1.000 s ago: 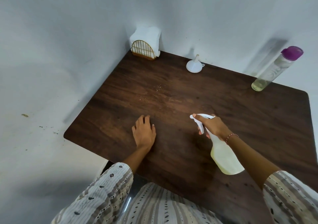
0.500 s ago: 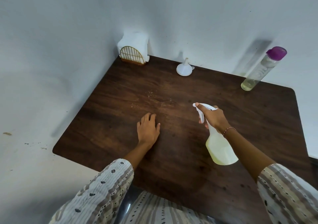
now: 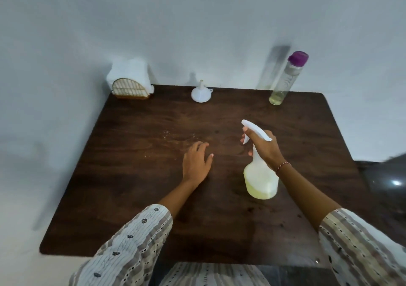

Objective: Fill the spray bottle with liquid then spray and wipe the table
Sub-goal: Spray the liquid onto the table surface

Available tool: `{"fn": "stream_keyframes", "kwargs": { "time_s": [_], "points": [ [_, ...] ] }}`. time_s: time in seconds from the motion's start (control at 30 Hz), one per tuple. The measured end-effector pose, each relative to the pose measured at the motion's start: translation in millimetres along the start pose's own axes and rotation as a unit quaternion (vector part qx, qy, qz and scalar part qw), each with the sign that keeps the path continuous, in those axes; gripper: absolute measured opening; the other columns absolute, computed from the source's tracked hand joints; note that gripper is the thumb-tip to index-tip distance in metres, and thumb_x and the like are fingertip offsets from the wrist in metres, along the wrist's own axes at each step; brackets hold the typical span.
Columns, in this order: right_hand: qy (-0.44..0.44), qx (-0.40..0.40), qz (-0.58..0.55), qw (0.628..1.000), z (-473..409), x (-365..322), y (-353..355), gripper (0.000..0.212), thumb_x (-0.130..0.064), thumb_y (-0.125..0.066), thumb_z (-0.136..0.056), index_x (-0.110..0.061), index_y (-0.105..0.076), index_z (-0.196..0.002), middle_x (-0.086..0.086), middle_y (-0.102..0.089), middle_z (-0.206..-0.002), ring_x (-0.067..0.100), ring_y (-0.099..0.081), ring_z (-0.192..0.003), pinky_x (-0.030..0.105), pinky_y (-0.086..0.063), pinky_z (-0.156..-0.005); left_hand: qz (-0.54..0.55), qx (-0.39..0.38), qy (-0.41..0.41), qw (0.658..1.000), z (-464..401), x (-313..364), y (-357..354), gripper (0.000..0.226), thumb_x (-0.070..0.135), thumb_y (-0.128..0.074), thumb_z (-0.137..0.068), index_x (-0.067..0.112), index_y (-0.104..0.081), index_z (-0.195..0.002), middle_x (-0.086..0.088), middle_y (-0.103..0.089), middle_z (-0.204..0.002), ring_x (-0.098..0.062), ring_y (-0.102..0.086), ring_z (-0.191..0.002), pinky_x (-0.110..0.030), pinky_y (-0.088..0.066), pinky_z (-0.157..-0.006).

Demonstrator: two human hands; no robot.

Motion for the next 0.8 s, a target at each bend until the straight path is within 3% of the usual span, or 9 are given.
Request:
{"fn": "stream_keyframes", "kwargs": {
  "time_s": [0.1, 0.2, 0.3, 0.43, 0.57, 0.67, 0.8],
  "points": [
    [0.045, 0.060, -0.003, 0.997, 12, -7, 28, 0.025, -0.030, -0.061, -0.089, -0.008, -0.068, -0.099, 0.011, -0.068, -0.083, 0.020, -0.065, -0.065, 0.024, -0.054, -0.060, 0.017, 0.003, -0.058, 0.998, -11, 32, -3, 0.041, 0.027, -0.053, -0.092, 0.016, -0.048, -0.131, -0.002, -0.049, -0.135, -0.018, -0.046, -0.124, -0.032, -0.039, -0.102],
    [0.055, 0.110, -0.014, 0.992, 22, -6, 50, 0.026, -0.027, -0.061, -0.089, -0.010, -0.064, -0.109, 0.000, -0.067, -0.088, 0.012, -0.067, -0.071, 0.011, -0.052, -0.063, 0.056, -0.025, -0.090, 0.994, -18, 65, -12, 0.044, 0.029, -0.054, -0.091, 0.018, -0.046, -0.134, -0.002, -0.046, -0.139, -0.017, -0.043, -0.128, -0.033, -0.037, -0.105],
    [0.053, 0.090, -0.025, 0.994, 19, -7, 58, 0.019, -0.027, -0.059, -0.090, -0.018, -0.065, -0.105, -0.004, -0.069, -0.090, 0.013, -0.067, -0.083, 0.014, -0.052, -0.071, 0.153, -0.124, -0.102, 0.975, -29, 104, -29, 0.054, 0.031, -0.065, -0.085, 0.017, -0.046, -0.133, -0.004, -0.047, -0.139, -0.019, -0.044, -0.129, -0.039, -0.039, -0.107],
    [0.048, 0.061, -0.077, 0.994, 7, -16, 70, 0.012, -0.019, -0.058, -0.091, -0.022, -0.069, -0.095, 0.000, -0.070, -0.089, 0.009, -0.067, -0.083, 0.019, -0.051, -0.074, 0.257, -0.226, -0.093, 0.935, -38, 155, -43, 0.062, 0.023, -0.074, -0.078, 0.014, -0.046, -0.133, -0.005, -0.049, -0.140, -0.020, -0.045, -0.129, -0.036, -0.039, -0.106],
    [0.012, 0.043, -0.134, 0.990, -9, -18, 94, 0.013, -0.022, -0.057, -0.091, -0.027, -0.069, -0.092, -0.001, -0.067, -0.087, 0.015, -0.063, -0.083, 0.035, -0.050, -0.080, 0.284, -0.168, -0.067, 0.942, -64, 175, -43, 0.041, 0.017, -0.071, -0.081, 0.010, -0.052, -0.116, -0.008, -0.057, -0.125, -0.020, -0.053, -0.118, -0.027, -0.044, -0.093],
    [0.016, 0.004, -0.121, 0.993, -28, -23, 108, 0.021, -0.030, -0.064, -0.082, -0.021, -0.068, -0.101, 0.003, -0.066, -0.090, 0.017, -0.061, -0.083, 0.031, -0.050, -0.074, 0.312, -0.117, -0.056, 0.941, -88, 191, -37, 0.041, 0.017, -0.069, -0.083, 0.008, -0.047, -0.116, -0.009, -0.060, -0.115, -0.018, -0.061, -0.102, -0.024, -0.049, -0.083],
    [0.020, -0.008, -0.085, 0.996, -57, -26, 135, 0.034, -0.025, -0.063, -0.073, -0.017, -0.063, -0.107, 0.012, -0.063, -0.097, 0.024, -0.060, -0.088, 0.034, -0.050, -0.074, 0.277, -0.085, -0.083, 0.954, -118, 230, -43, 0.021, 0.015, -0.058, -0.091, 0.007, -0.061, -0.110, -0.011, -0.067, -0.107, -0.019, -0.064, -0.093, -0.029, -0.053, -0.084]
  ]
}}
Point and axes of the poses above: each hand's wrist, its own z-axis away from the middle knuckle, its own y-axis out of the back of the hand, x = y × z, the point moved 9 cm from there along -z, towards the middle knuckle
